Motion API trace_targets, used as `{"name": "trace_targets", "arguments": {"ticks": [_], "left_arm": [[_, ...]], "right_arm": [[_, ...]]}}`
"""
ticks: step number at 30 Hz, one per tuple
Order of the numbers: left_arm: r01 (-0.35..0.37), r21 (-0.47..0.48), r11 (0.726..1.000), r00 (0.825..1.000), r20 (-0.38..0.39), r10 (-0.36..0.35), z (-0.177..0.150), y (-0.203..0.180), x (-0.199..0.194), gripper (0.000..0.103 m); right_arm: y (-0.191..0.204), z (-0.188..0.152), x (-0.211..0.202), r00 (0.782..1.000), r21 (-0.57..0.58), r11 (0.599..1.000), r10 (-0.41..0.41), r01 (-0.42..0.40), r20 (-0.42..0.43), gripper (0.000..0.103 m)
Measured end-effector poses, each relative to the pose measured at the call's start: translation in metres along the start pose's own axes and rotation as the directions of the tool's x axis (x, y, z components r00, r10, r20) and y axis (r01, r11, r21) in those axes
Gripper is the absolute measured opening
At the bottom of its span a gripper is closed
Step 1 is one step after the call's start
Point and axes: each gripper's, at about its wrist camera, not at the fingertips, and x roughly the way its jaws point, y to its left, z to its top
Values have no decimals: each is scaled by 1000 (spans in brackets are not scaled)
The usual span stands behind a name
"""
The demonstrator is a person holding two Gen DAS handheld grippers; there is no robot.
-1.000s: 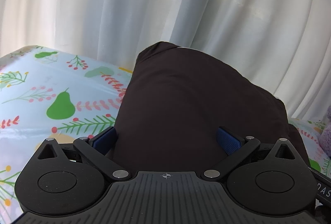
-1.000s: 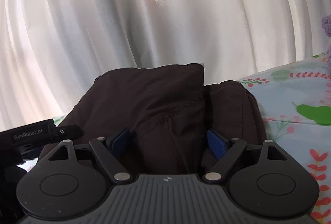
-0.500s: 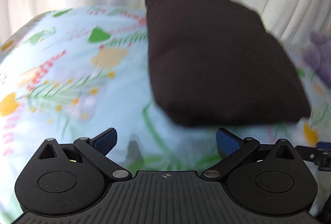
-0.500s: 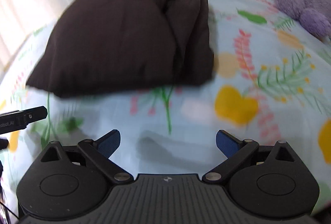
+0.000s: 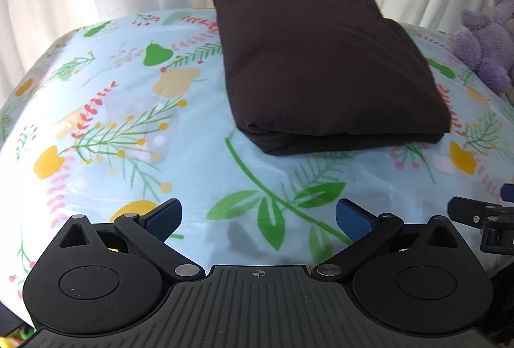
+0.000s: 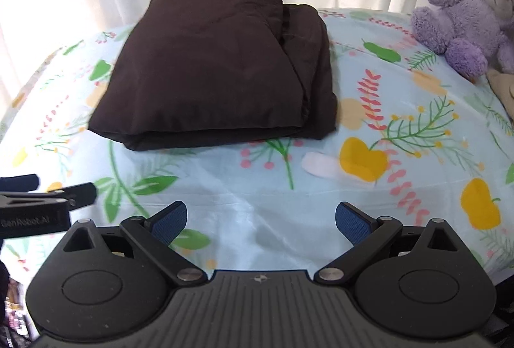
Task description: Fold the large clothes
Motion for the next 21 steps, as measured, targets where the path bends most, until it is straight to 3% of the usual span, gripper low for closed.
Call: {"name": "trace_targets", "arguments": {"ticks": [5, 10, 21], "left_arm": [[53, -9, 999, 998, 31, -53, 0, -1, -14, 103], [14, 19, 1000, 1000, 24, -14, -3, -8, -17, 103], [6, -2, 1000, 1000, 17, -6, 2, -4, -16, 103]], "right_arm": [[6, 3, -10, 999, 16, 999, -29, 30, -17, 99], [7, 5, -12, 998, 25, 998, -56, 57, -18, 99], [10, 10, -11, 998, 8, 998, -62, 62, -6, 99]]}}
